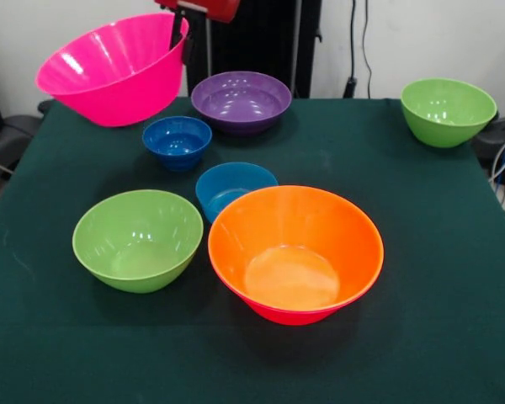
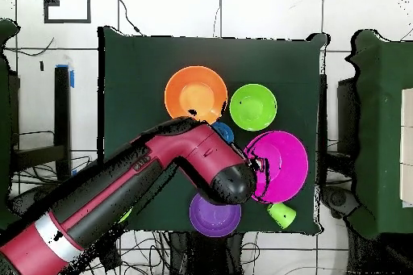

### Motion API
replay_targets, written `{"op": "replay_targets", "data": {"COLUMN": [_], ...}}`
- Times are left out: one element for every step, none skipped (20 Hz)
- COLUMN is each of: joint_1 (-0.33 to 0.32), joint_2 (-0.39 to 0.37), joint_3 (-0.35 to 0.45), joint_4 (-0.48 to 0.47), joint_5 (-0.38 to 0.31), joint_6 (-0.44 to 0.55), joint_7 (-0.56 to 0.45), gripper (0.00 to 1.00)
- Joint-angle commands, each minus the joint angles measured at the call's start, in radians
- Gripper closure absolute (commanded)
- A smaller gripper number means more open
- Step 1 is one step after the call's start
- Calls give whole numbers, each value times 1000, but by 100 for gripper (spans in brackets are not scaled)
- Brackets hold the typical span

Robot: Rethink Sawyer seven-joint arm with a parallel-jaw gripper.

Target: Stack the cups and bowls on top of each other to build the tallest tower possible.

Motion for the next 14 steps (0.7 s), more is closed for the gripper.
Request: {"op": "replay_targets", "data": {"joint_1": [-20,-23,-25,-28,-31,-36,-39,-43,-46,-55,-63,-74,-79,-87], "joint_2": [52,56,61,67,73,82,89,102,111,136,161,182,192,212], "joint_3": [75,76,75,75,75,72,69,62,57,29,1,-21,-32,-57], "joint_4": [-114,-121,-127,-135,-142,-153,-160,-174,-182,-190,-198,-211,-218,-231], "joint_5": [46,54,59,65,71,78,81,87,92,128,164,198,213,241], "joint_6": [-43,-38,-35,-28,-20,-10,-6,5,10,2,-5,-9,-10,-23], "joint_7": [435,442,450,463,476,497,510,536,550,554,558,560,560,562], "gripper": [100,100,100,100,100,100,100,100,100,100,100,100,100,100]}}
